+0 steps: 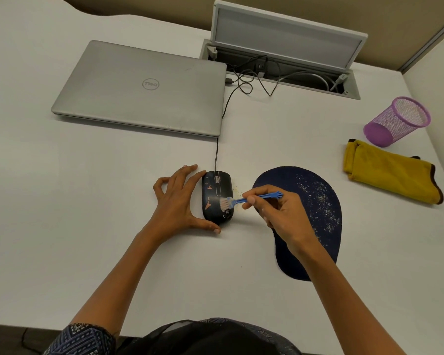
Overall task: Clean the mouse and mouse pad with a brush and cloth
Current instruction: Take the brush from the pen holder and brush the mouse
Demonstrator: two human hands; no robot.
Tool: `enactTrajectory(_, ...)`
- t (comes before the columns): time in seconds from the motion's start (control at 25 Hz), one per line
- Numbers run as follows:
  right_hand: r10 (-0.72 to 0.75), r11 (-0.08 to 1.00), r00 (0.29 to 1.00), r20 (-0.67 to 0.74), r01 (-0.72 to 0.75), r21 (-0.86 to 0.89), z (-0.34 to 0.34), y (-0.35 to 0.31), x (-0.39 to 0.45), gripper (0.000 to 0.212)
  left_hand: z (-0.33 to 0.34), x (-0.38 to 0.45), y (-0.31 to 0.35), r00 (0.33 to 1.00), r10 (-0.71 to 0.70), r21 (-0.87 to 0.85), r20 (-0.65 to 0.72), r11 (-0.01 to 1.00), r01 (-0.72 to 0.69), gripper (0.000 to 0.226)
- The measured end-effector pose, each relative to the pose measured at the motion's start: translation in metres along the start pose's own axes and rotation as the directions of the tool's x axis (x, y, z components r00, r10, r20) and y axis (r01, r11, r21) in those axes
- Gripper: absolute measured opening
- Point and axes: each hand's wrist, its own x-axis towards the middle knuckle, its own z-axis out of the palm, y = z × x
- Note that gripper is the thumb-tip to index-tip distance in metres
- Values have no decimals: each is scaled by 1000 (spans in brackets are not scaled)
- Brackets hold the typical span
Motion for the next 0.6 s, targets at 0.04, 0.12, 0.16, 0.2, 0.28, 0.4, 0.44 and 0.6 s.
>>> enactTrajectory(0.04,10,1000,999,-39,-10,-2,-3,1,1,9,0,0,0,1000,3,-3,-2,1000,-3,125)
enactTrajectory(0.12,17,1000,994,-104,-17,3,-8,1,1,9,1,-1,-1,1000,9,-8,-12,1000,-9,124)
enactTrajectory(0.16,17,1000,993,-114,-14,24,-8,1,1,9,1,-1,-2,1000,9,-7,-14,1000,-9,124)
enactTrajectory(0.2,18,999,994,-103,-12,51,-6,1,0,9,1,0,-2,1000,7,-5,-11,1000,-7,124)
enactTrajectory(0.28,19,997,999,-37,-16,70,-1,1,-4,8,2,0,-2,1000,0,0,0,1000,0,125)
enactTrajectory(0.4,28,999,1000,0,-28,16,2,4,-6,10,1,1,-1,1000,-5,-2,4,1000,5,126)
enactTrajectory(0.44,34,999,999,-30,-34,11,0,4,-6,11,1,0,-1,1000,-4,-5,3,1000,4,126)
enactTrajectory(0.6,37,999,984,-173,-34,24,-12,4,-4,13,0,-1,-1,1000,10,-6,-11,1000,-10,125)
